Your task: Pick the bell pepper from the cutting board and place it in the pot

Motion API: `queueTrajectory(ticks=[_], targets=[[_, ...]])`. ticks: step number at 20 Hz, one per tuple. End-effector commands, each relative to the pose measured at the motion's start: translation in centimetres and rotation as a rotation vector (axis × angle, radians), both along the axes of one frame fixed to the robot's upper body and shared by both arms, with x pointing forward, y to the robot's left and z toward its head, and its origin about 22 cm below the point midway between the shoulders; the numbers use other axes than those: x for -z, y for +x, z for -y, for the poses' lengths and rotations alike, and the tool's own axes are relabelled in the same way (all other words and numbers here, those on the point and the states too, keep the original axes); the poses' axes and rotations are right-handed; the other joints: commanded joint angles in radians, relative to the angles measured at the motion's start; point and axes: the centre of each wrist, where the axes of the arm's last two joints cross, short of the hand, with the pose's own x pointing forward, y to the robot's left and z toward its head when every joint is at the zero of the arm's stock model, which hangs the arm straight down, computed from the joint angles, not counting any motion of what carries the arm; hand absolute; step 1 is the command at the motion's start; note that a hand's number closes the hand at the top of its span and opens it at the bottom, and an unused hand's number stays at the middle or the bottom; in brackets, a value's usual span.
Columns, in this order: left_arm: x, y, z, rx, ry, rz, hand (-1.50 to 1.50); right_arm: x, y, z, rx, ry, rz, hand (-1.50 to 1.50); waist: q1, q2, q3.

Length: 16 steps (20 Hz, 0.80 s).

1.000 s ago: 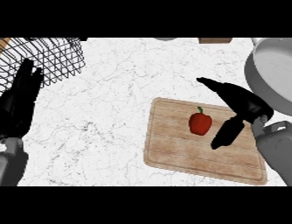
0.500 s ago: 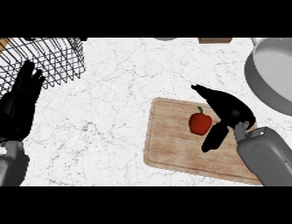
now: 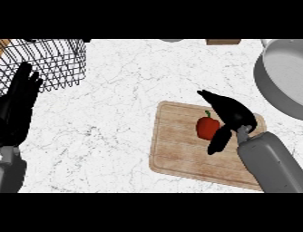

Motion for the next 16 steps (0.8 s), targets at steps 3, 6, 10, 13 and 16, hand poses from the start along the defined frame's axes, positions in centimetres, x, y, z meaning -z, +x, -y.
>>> queueTrajectory(ticks=[3,6,10,13,16], targets=[[0.3,1.1,0.6,0.01,0.014,-0.004,0.0,-0.2,0.6,0.8,0.011,-0.036,-0.019,-1.5,-0.003,0.0,0.0],[0.9,-1.0,0.6,0.004,-0.01,-0.013,0.0,2.9,0.1,-0.8,0.029,-0.021,-0.009,-1.5,0.001,0.0,0.0],[-0.2,-0.2,0.9,-0.006,-0.002,0.011,0.0,3.7,0.0,0.5,-0.12,-0.058,-0.019,1.5,0.002,0.0,0.0],[-1.3,0.3,-0.7,-0.009,0.016,-0.006,0.0,3.6,0.2,1.1,-0.132,-0.07,0.043,1.5,0.0,0.0,0.001],[-1.1,-0.2,0.3,-0.002,-0.003,0.008,0.0,5.1,0.5,-0.3,-0.153,-0.069,0.023,1.5,0.002,0.0,0.0]])
